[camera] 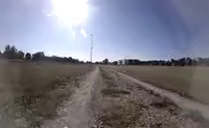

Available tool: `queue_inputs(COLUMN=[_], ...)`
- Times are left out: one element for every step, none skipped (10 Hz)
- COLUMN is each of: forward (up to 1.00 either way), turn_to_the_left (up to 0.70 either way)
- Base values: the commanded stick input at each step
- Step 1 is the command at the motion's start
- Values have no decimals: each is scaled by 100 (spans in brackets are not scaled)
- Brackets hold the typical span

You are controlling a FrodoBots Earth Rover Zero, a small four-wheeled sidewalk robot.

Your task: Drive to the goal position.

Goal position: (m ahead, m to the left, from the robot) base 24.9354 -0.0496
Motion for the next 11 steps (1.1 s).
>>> queue_inputs(forward=[50, 50, 50, 50, 50, 50, 50, 50, 50, 50, 50], turn_to_the_left=[0, 0, 0, 0, 0, 0, 0, 0, 0, 0, 0])
